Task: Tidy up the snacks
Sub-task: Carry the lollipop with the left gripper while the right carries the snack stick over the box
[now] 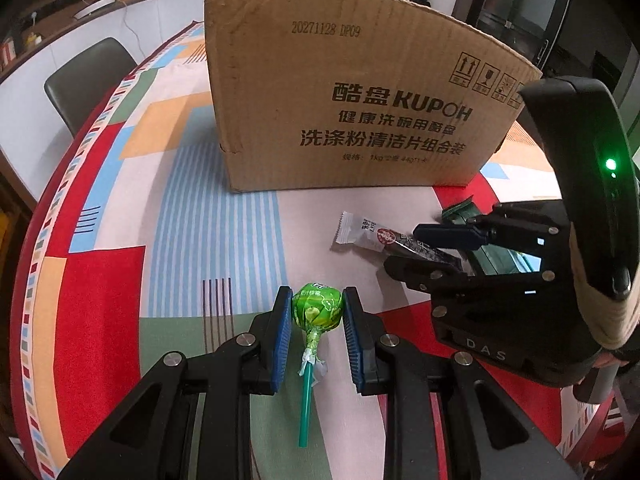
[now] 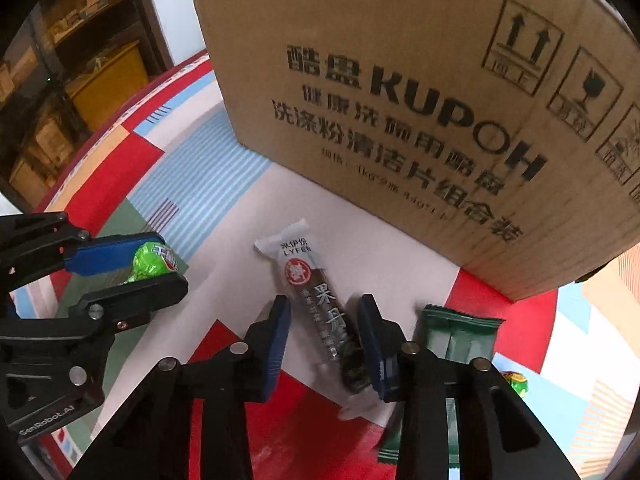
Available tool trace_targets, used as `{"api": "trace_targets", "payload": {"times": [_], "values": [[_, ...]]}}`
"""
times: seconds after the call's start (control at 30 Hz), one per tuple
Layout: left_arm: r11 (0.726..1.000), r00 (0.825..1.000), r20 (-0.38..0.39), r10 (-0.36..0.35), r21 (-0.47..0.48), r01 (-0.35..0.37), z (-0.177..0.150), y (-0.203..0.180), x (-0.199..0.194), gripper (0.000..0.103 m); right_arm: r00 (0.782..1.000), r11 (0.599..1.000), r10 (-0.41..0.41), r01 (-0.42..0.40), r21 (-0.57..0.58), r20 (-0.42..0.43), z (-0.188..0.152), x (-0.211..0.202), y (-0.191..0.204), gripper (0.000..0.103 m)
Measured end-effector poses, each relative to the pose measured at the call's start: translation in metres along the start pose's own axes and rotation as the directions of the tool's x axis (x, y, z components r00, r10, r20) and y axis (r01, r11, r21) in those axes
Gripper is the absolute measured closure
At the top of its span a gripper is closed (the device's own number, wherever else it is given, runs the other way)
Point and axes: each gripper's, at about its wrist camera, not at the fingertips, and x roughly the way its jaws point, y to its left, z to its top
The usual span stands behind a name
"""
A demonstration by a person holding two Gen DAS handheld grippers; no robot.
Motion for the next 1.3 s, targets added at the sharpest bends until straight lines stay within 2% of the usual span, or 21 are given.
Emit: {"api": "trace_targets", "payload": {"times": [0.07, 0.17, 0.4, 0.77, 1.07, 1.3], "values": [[1.000, 1.000, 0.003, -0.001, -0.007, 0.001, -0.001, 0.000, -0.001, 0.078, 1.000, 1.000, 0.002, -0.002, 0.011, 0.004, -0.002, -0.001, 0.000, 0.078], [1.000, 1.000, 0.011, -0.001, -0.013, 0.002, -0.001, 0.000, -0.003, 0.078, 1.000, 1.000, 0.016, -0.016, 0.021, 0.009, -0.004, -0.003, 0.002, 0.082], [1.000, 0.999, 0.044, 0.001, -0.016, 0.000, -0.002, -0.001, -0.017, 0.078, 0.998, 0.998, 0.003, -0.007, 0.070, 0.056, -0.013, -0.016, 0.009, 0.083], [1.000, 0.991, 0.131, -0.007, 0.011, 0.006, 0.003, -0.013, -0.054, 0.078, 0.989, 0.990, -0.005, -0.016, 0.137, 0.151, -0.024, -0.062, 0.006, 0.083], [0.999, 0.977, 0.212, -0.010, 0.043, 0.001, 0.023, -0.023, -0.080, 0.078, 0.968, 0.983, -0.037, -0.010, 0.183, 0.249, -0.023, -0.111, -0.005, 0.083], [0.998, 0.959, 0.284, -0.008, 0.069, -0.012, 0.048, -0.034, -0.103, 0.078, 0.946, 0.974, -0.069, -0.005, 0.228, 0.316, -0.014, -0.140, -0.018, 0.083]]}}
